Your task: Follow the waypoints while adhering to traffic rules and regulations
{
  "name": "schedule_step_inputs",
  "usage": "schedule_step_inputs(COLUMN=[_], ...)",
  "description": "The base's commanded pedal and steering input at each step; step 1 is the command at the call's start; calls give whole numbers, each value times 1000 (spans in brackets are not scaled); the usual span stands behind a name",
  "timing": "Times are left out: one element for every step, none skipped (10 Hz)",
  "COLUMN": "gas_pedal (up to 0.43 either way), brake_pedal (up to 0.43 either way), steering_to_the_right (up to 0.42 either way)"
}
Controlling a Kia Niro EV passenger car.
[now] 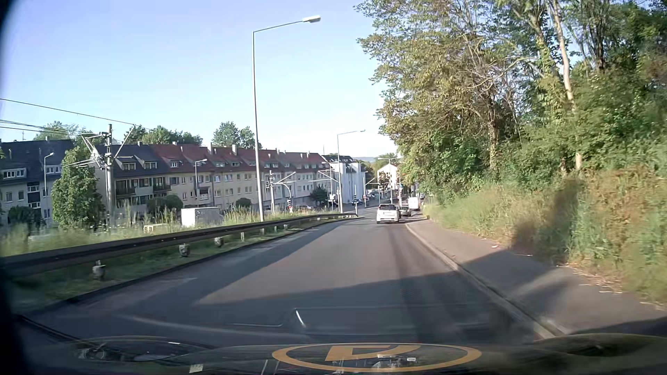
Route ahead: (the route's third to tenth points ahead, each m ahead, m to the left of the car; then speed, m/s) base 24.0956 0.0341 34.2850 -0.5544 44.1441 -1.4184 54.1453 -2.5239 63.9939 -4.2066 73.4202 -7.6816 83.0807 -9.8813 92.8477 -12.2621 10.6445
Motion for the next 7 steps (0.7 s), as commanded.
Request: schedule_step_inputs(gas_pedal=[0, 0, 0, 0, 0, 0, 0], brake_pedal=[0, 0, 0, 0, 0, 0, 0], steering_to_the_right=[18, 17, 16, 16, 15, 14, 13])
